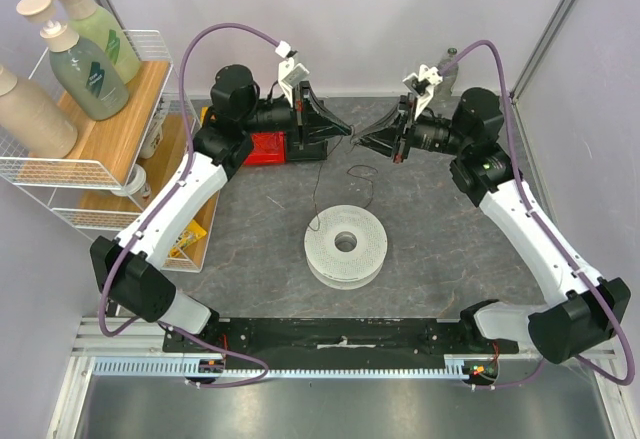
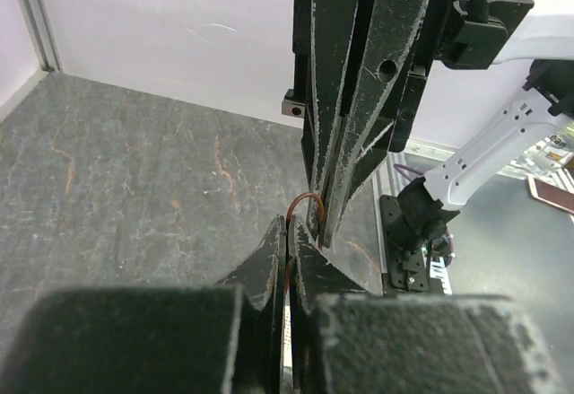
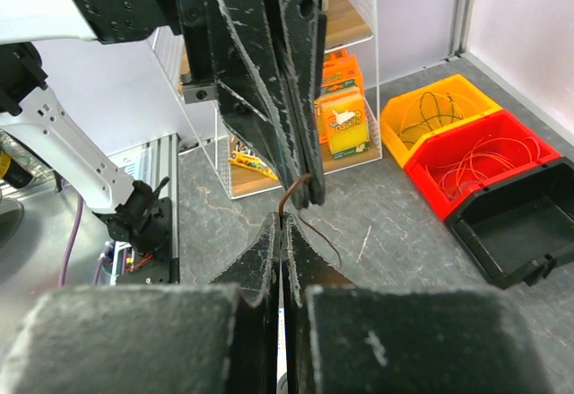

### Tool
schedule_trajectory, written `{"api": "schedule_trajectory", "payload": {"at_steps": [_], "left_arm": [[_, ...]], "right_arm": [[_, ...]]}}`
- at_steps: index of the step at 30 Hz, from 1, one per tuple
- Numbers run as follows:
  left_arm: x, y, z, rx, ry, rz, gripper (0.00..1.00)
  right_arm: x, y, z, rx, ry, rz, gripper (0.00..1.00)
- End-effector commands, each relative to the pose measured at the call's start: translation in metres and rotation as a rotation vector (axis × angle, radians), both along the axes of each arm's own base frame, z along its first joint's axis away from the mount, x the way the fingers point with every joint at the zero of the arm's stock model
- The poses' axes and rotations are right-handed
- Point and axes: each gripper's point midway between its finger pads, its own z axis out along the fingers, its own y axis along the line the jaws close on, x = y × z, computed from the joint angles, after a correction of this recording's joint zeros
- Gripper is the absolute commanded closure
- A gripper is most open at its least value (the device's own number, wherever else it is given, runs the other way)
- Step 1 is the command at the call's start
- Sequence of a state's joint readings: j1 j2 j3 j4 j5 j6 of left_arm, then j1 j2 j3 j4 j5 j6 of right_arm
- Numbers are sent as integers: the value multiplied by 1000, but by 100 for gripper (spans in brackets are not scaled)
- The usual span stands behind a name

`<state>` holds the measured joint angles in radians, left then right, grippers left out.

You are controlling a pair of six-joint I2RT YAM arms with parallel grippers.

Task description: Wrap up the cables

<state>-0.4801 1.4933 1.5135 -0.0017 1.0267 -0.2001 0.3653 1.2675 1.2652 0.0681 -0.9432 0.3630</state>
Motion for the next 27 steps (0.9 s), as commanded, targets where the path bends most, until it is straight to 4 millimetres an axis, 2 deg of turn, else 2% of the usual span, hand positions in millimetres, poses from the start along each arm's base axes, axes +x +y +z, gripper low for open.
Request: {"api": "schedule_trajectory", "payload": {"at_steps": [1, 9, 16, 19, 22, 27], "left_arm": [[-14, -4, 17, -80, 54, -52, 98], [-15, -4, 21, -140, 138, -47, 98], [-16, 6, 25, -158, 173, -36, 98], [-15, 8, 24, -148, 151, -12, 98], [-15, 10, 26, -153, 146, 2, 98], [-10, 12, 32, -173, 147, 47, 98]], "right_arm": [[-2, 9, 24, 34, -74, 9, 100], [3, 8, 22, 39, -90, -26, 100], [10, -8, 25, 37, -115, -98, 100], [11, -12, 28, 40, -113, -105, 96], [11, -13, 28, 41, -114, -107, 78], [12, -12, 33, 57, -115, -106, 75]]}}
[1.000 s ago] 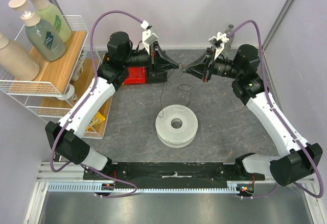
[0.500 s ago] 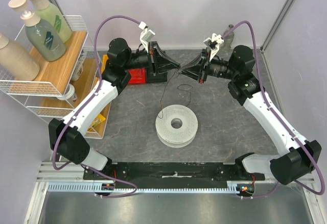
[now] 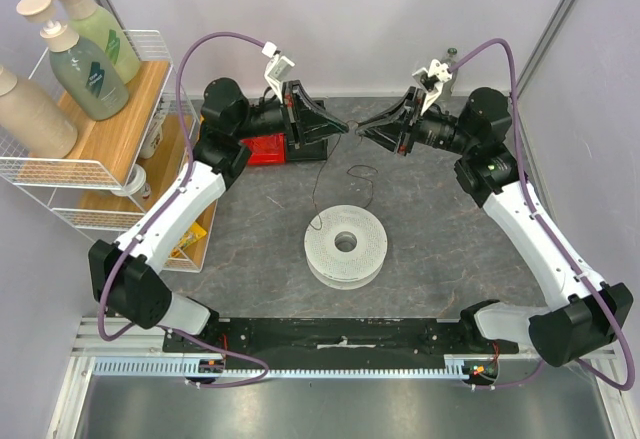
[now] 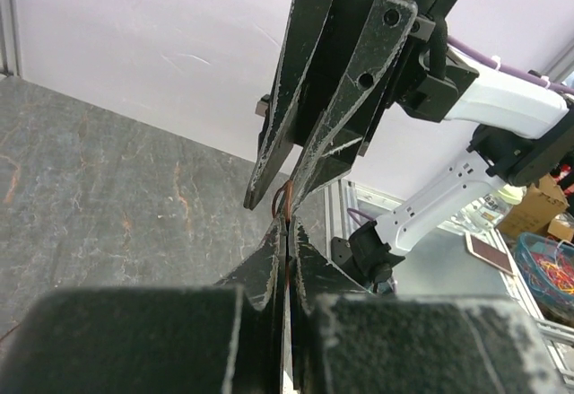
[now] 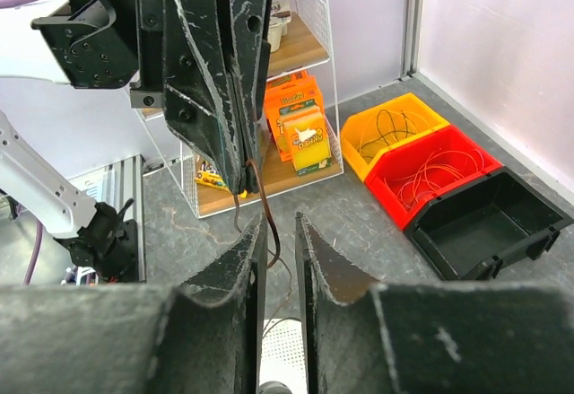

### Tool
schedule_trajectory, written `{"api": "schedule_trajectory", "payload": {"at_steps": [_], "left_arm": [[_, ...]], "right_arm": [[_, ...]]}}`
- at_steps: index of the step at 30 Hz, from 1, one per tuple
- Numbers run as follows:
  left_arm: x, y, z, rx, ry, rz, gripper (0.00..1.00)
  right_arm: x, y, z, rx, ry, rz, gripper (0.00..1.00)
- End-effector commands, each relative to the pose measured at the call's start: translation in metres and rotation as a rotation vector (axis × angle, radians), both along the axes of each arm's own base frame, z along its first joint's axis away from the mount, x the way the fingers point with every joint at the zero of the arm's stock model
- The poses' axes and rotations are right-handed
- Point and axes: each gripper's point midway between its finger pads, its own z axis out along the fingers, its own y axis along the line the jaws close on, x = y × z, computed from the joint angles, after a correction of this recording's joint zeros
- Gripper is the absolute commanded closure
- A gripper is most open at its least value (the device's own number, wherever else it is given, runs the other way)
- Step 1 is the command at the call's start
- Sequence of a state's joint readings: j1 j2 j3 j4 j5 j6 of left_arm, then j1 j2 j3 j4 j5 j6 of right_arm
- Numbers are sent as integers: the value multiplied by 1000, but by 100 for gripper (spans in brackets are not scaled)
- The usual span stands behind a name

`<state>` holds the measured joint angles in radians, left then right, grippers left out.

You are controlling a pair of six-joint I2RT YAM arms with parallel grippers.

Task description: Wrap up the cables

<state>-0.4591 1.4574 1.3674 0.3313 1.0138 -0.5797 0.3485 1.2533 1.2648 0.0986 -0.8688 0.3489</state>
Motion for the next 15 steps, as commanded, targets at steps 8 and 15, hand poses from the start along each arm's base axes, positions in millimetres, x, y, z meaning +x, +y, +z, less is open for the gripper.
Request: {"api": "schedule_trajectory", "payload": {"at_steps": [8, 15], "left_arm": [[9, 8, 21, -65, 60, 135, 98], [8, 10, 22, -103, 71, 141, 98]], "right_arm": [[0, 1, 26, 48, -67, -18, 69], [-4, 16, 24, 55, -51, 27, 99]]}}
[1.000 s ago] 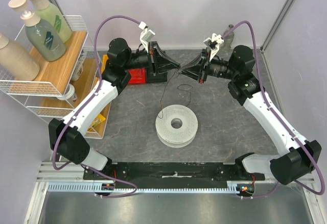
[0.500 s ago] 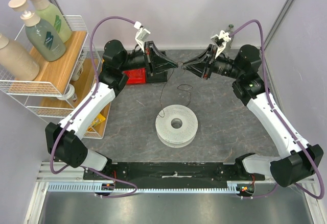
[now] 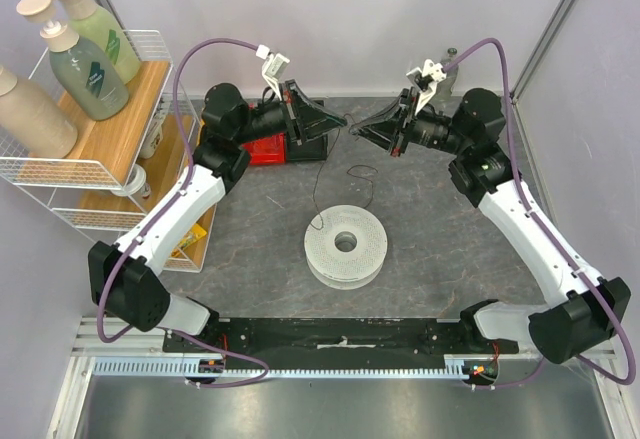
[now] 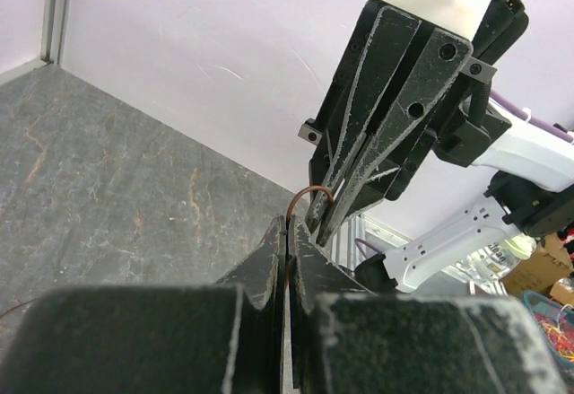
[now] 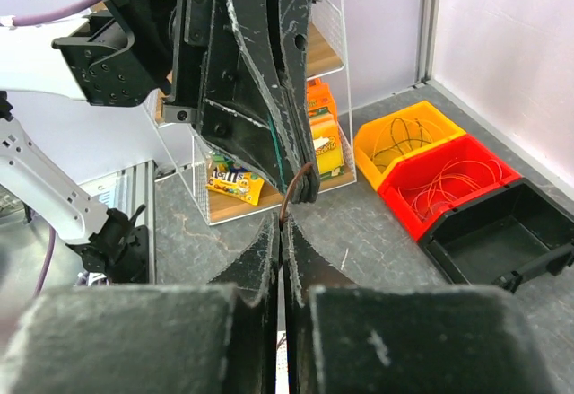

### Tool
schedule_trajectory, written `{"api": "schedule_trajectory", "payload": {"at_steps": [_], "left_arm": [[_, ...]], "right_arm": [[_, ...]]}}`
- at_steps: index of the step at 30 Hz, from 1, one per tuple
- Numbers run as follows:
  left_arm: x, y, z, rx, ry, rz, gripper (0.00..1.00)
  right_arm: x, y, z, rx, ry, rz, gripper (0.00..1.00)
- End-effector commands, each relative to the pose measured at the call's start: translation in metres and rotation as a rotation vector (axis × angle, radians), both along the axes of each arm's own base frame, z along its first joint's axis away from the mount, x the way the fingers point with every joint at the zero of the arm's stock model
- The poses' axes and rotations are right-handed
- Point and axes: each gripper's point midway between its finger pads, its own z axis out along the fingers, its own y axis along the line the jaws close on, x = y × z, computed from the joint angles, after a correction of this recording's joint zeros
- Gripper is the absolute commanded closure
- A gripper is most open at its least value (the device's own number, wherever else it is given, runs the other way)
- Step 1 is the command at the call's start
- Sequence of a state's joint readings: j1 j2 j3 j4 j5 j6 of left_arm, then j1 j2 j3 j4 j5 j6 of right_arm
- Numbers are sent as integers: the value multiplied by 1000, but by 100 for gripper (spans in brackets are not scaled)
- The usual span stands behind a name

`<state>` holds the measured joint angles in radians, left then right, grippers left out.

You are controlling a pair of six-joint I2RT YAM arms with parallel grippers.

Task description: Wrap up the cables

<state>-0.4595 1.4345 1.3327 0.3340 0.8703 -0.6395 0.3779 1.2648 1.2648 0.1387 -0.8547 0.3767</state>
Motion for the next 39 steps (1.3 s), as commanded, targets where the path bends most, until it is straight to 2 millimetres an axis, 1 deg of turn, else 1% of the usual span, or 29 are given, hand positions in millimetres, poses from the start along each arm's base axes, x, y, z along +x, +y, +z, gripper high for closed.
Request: {"api": "schedule_trajectory", "payload": {"at_steps": [1, 7, 10, 12, 14, 15, 18, 20, 22, 25, 27, 29, 31, 34, 36, 39], "left_arm": [[-12, 7, 22, -82, -21, 8, 98], [-22, 6, 32, -147, -17, -52, 98], [-24, 5, 34, -166, -7, -77, 98], [-26, 4, 35, -176, 1, -93, 98], [-26, 4, 35, -180, 5, -101, 98], [-26, 4, 36, -180, 5, -100, 98], [-26, 4, 36, -181, 1, -99, 99], [-26, 4, 36, -181, -2, -99, 98], [-25, 3, 34, -175, -3, -99, 98], [-25, 3, 33, -163, -17, -96, 98], [-25, 2, 32, -149, -39, -98, 98], [-26, 3, 32, -133, -65, -97, 98], [-26, 3, 31, -125, -76, -97, 98], [-27, 1, 30, -130, -62, -111, 98], [-27, 1, 32, -142, -44, -114, 98], [-27, 1, 36, -153, -44, -111, 98]], "right_arm": [[-2, 8, 18, 31, -45, 18, 100], [-1, 9, 10, 26, -31, 23, 100], [-7, 10, 14, 50, -28, 44, 96], [-6, 12, 13, 59, -12, 50, 91], [-8, 12, 15, 73, -11, 61, 84], [-10, 13, 17, 81, -14, 68, 83], [-15, 14, 23, 105, -19, 98, 82], [-18, 15, 23, 110, -18, 119, 82], [-22, 16, 24, 113, -19, 134, 80], [-28, 17, 24, 110, -16, 164, 70], [-31, 17, 23, 100, -12, 174, 59], [-29, 15, 18, 70, -12, 157, 51], [-23, 13, 15, 41, -28, 121, 47], [-13, 14, 13, 27, -29, 85, 46], [-9, 17, 13, 27, -32, 72, 47], [-10, 20, 16, 38, -43, 76, 49]]}}
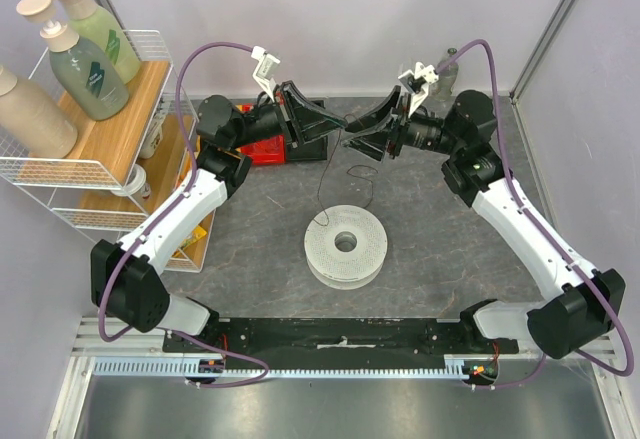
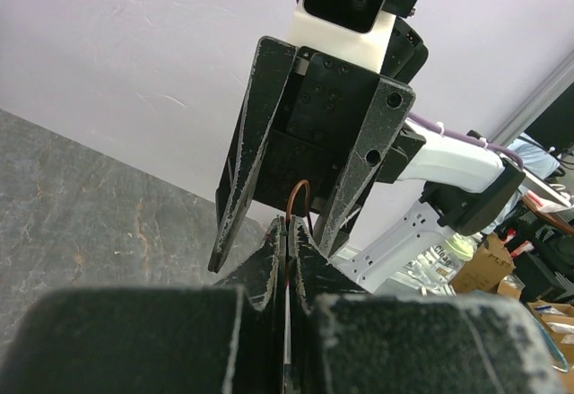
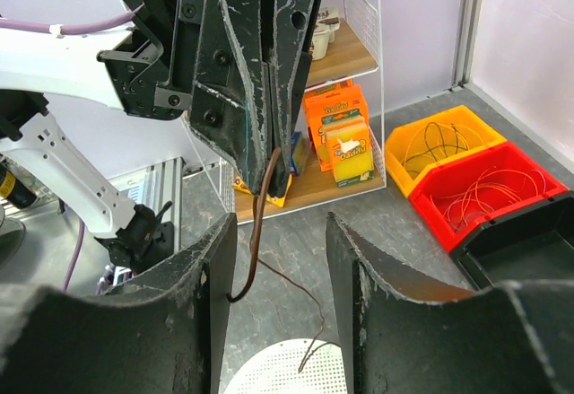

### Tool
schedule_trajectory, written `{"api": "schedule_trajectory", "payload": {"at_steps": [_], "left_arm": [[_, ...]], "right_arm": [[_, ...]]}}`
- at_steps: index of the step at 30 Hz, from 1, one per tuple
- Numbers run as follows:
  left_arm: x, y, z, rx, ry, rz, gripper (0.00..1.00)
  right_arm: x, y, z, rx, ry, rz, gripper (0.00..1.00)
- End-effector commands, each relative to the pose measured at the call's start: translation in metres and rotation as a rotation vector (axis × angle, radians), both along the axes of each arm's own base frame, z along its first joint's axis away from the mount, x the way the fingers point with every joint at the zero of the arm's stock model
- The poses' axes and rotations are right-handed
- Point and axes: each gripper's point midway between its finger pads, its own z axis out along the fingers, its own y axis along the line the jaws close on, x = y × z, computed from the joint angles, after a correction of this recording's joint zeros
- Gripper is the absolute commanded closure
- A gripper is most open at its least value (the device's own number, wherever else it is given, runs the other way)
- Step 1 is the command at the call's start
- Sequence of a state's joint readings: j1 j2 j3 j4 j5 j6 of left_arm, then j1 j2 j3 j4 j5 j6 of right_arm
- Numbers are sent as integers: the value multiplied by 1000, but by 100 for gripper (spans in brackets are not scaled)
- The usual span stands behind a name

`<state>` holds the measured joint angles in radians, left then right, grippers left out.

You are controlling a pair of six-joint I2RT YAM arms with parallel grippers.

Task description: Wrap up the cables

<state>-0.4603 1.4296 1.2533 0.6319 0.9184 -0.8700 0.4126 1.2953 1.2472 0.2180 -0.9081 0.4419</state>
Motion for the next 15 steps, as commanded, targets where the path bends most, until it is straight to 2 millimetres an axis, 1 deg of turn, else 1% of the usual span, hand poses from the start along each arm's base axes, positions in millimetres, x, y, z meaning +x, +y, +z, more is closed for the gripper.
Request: {"api": "schedule_trajectory", "payload": {"at_steps": [1, 6, 8, 9, 14, 15], "left_arm": [[-5, 0, 16, -30, -54, -10, 98], [-4, -1, 13, -30, -48, -4, 98], [-6, -1, 15, -33, -50, -6, 98], [-6, -1, 15, -31, -48, -6, 98], [-10, 1, 7, -6, -51, -11, 98], [-13, 2, 7, 3, -63, -9, 98]], "right_arm": [[1, 4, 21, 24, -72, -14, 49], [-8, 15, 22, 36, -63, 25, 53], [-7, 16, 19, 30, -59, 24, 58], [-7, 16, 19, 29, -62, 21, 62], [-4, 16, 19, 27, -63, 9, 95], [-5, 16, 20, 26, -67, 10, 100]]}}
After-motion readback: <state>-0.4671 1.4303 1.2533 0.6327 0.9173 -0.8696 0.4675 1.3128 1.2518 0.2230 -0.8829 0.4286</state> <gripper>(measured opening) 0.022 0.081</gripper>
